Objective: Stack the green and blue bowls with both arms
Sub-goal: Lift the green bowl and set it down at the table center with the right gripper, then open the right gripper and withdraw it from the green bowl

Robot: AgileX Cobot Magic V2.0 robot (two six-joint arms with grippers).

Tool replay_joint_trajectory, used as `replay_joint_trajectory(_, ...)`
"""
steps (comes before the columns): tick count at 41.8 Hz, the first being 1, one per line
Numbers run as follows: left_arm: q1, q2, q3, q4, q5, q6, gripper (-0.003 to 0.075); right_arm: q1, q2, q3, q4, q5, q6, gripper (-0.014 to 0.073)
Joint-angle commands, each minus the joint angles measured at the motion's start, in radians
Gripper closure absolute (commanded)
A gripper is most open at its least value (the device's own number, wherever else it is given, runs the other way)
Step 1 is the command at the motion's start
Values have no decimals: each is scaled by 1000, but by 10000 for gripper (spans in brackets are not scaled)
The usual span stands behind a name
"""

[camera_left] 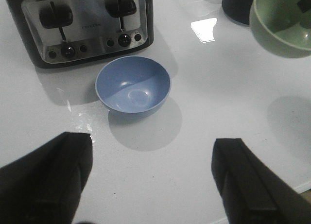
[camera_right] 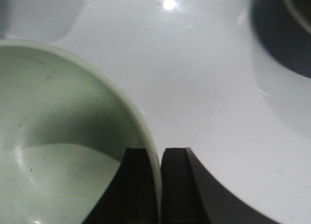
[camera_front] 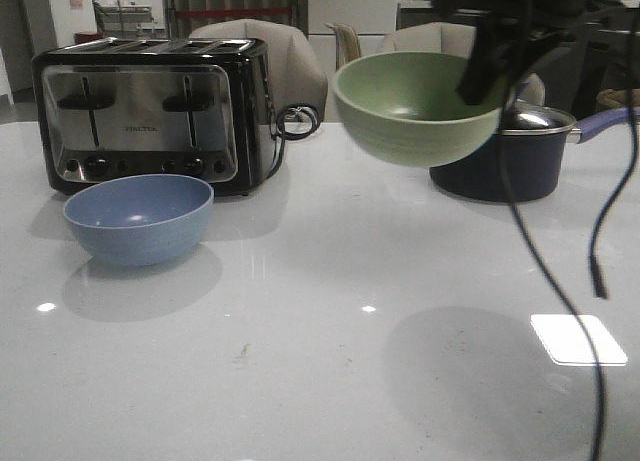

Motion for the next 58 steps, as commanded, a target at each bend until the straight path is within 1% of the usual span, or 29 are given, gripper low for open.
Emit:
replay_joint_trajectory(1,-6,7,-27,-21,-72,3,160,66,-18,-35,14,-28,-13,550)
replay_joint_trajectory(4,-6,7,-27,-21,-72,3,160,111,17,-35,14,-41,-13,550)
replay_joint_trajectory(9,-6,7,-27,-21,-72,3,160,144,74,-35,14,-58,-13,550)
replay_joint_trajectory(17,-6,7,-27,-21,-80,3,160,146,160,-35,6,-63,-13,543)
replay_joint_trajectory(22,-6,7,-27,-21,-80,3,160,146,191,-35,4,-72,-13,509)
replay_joint_trajectory(25,-6,7,-27,-21,-80,3,160,146,198,-35,4,-78,-13,447)
replay_joint_trajectory(28,-6,7,-27,-21,-80,3,160,146,195,-35,4,-77,-13,337)
replay_joint_trajectory(29,-6,7,-27,-21,-80,3,160,146,194,-35,4,-76,-13,284)
replay_joint_trajectory(32,-6,7,-27,-21,-80,3,160,146,190,-35,3,-74,-13,167)
replay_joint_trajectory(35,-6,7,-27,-21,-80,3,160,144,189,-42,-6,-65,-13,106)
replay_joint_trajectory(42,-6,7,-27,-21,-80,3,160,144,132,-48,-8,-28,-12,118)
replay_joint_trajectory(47,-6,7,-27,-21,-80,3,160,145,12,-6,26,-52,-12,136)
replay_joint_trajectory(51,-6,7,-27,-21,-80,3,160,147,-112,82,22,-126,-13,153)
replay_joint_trajectory(55,-6,7,-27,-21,-80,3,160,147,-260,200,2,-199,-16,151)
replay_joint_trajectory(58,-6,7,-27,-21,-80,3,160,147,-367,282,-1,-220,-33,151)
